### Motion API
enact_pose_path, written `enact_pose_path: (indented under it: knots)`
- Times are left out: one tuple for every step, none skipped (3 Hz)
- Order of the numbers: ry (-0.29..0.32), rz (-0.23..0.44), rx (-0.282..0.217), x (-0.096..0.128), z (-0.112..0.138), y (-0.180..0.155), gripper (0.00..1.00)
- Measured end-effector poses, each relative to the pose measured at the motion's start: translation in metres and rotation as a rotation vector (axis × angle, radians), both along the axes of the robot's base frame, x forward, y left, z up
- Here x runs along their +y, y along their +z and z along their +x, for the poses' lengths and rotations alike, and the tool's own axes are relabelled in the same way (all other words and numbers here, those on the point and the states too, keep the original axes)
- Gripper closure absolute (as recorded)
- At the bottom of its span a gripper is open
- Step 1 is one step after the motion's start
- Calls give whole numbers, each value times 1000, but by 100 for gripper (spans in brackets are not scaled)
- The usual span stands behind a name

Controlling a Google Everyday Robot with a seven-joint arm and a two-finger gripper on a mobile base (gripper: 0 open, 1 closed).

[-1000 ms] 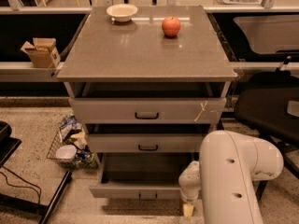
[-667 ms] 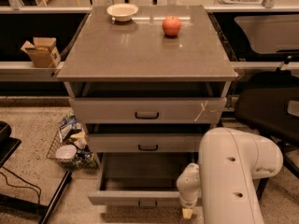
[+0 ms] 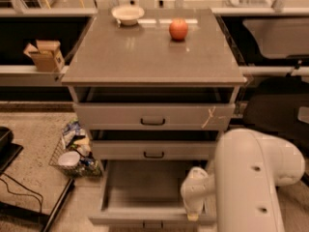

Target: Open bottom drawer

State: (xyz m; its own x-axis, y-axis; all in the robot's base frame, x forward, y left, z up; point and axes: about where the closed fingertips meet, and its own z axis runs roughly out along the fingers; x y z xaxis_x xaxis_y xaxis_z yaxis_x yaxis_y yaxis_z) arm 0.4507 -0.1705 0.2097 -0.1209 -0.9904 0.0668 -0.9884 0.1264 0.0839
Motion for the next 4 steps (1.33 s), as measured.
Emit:
enact_pose_path:
  knots:
    - [-61, -14, 110, -12, -73, 12, 100]
    - [-138, -7, 252, -25, -156, 21, 100]
    - [-148, -5, 265, -26, -168, 25, 75]
    - [-109, 6, 163, -28, -160, 55, 52]
